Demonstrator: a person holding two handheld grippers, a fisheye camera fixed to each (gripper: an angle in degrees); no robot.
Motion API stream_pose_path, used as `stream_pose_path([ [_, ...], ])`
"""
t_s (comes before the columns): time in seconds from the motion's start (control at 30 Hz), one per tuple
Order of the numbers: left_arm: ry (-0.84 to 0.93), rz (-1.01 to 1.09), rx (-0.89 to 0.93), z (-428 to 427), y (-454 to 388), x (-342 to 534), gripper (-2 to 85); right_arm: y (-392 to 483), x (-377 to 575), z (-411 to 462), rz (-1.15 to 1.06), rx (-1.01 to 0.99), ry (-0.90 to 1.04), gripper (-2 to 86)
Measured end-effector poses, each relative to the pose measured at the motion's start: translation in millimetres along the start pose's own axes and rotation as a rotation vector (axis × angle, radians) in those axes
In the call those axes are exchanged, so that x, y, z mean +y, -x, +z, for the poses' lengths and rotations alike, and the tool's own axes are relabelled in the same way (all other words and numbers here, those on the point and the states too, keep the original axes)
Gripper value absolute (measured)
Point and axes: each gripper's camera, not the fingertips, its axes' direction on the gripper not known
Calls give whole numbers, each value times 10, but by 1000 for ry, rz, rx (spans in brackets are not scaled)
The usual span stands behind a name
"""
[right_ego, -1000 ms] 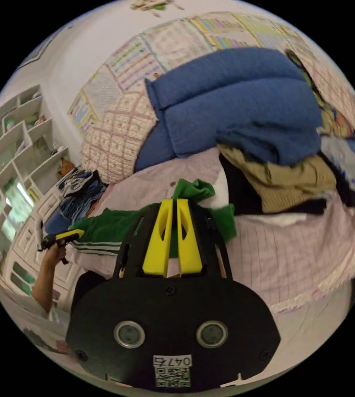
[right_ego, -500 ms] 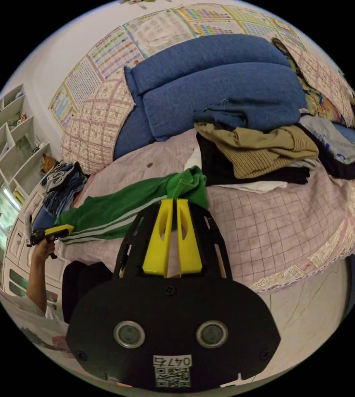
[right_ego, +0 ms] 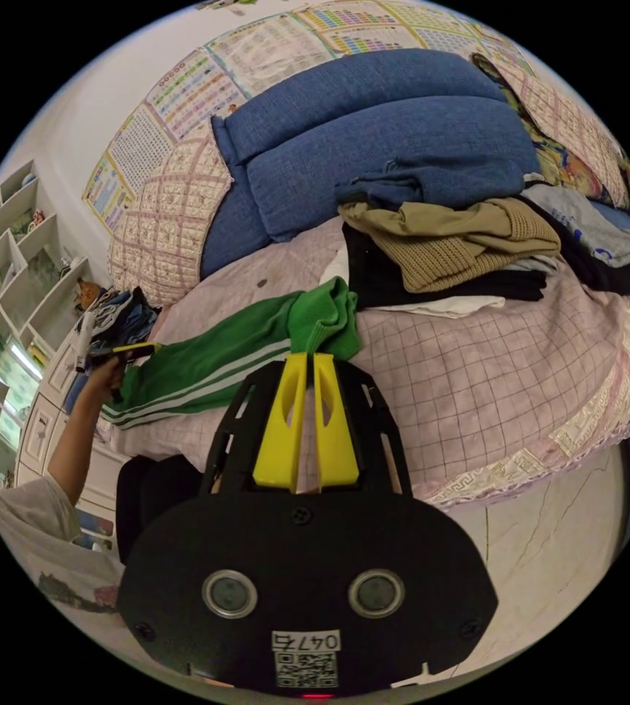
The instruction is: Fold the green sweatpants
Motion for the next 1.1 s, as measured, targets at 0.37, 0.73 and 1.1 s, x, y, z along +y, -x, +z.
stream_pose_path([
  [0.37,-218,-143,29,-610,448,632,-9,-53,-315,-378,92,-43,-102,54],
  [0.73,-372,141,489,-1246,-801,1539,-10,-54,-949,-335,312,-200,-112,71],
  [1.1,-118,-7,637,55,-864,941,-10,1747,-2277,-997,-68,-124,-169,-2],
])
